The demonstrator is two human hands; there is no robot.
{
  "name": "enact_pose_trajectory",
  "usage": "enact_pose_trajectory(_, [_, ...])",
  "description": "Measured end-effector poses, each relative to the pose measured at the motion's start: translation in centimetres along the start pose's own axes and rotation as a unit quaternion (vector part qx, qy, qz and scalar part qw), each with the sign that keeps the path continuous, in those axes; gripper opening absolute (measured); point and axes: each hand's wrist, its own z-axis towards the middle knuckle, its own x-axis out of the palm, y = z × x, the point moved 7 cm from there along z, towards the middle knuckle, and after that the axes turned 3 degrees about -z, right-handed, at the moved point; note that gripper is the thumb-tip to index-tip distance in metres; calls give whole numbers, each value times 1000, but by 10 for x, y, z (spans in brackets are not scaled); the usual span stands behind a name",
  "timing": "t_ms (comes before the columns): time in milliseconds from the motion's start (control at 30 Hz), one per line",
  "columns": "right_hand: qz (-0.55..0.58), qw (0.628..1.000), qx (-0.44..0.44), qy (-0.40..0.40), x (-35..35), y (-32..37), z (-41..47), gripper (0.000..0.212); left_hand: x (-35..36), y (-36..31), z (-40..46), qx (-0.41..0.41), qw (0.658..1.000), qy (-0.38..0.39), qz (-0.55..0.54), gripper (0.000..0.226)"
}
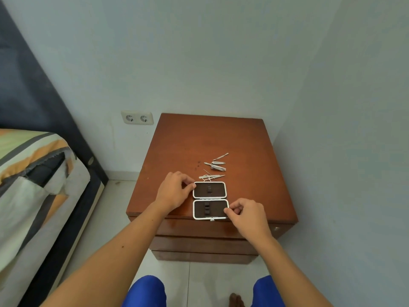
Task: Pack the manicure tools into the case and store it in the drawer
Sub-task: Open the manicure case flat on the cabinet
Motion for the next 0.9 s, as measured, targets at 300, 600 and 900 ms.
enact_pose_trajectory(300, [-23,1000,17,3,-9,1,17,18,-5,13,-30,-96,992,5,-79,14])
enact_pose_trajectory(600, [-75,988,-120,61,-8,33,65,10,8,21,-82,-133,988,54,-51,35])
enact_pose_trajectory(900, [-16,988,-130,77,5,23,82,4,12,22,-77,-139,981,104,-87,37])
